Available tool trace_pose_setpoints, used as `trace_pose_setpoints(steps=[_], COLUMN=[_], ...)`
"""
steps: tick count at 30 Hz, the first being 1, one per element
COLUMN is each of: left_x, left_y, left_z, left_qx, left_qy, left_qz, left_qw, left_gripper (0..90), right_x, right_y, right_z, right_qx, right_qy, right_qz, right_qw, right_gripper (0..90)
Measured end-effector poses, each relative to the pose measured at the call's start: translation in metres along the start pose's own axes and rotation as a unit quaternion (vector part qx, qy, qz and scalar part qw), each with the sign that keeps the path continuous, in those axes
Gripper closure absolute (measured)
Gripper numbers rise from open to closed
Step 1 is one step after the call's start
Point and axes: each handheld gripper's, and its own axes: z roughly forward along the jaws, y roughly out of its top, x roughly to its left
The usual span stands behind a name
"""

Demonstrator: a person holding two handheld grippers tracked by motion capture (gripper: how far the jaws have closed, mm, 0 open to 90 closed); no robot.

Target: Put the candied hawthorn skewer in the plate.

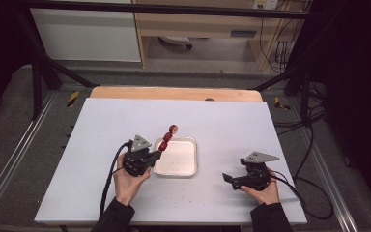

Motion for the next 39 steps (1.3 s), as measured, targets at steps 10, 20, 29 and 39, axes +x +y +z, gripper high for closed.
trace_pose_setpoints(steps=[10, 20, 29, 39], left_x=[-0.002, -0.010, -0.011, -0.014], left_y=[0.001, -0.005, -0.008, -0.010], left_z=[0.029, 0.055, 0.062, 0.065], left_qx=[0.045, 0.093, 0.118, 0.129], left_qy=[0.014, 0.019, 0.023, 0.037], left_qz=[0.008, 0.019, 0.016, 0.024], left_qw=[0.9989, 0.9953, 0.9926, 0.9906], left_gripper=[88.3, 88.3, 88.2, 87.9], right_x=[-0.004, -0.004, -0.005, -0.004], right_y=[-0.008, -0.010, -0.010, -0.010], right_z=[-0.003, -0.003, -0.002, -0.002], right_qx=[0.009, 0.012, 0.011, 0.012], right_qy=[-0.003, 0.000, 0.002, 0.002], right_qz=[0.002, 0.005, 0.007, 0.010], right_qw=[1.0000, 0.9999, 0.9999, 0.9999], right_gripper=[2.9, 2.8, 2.9, 2.9])
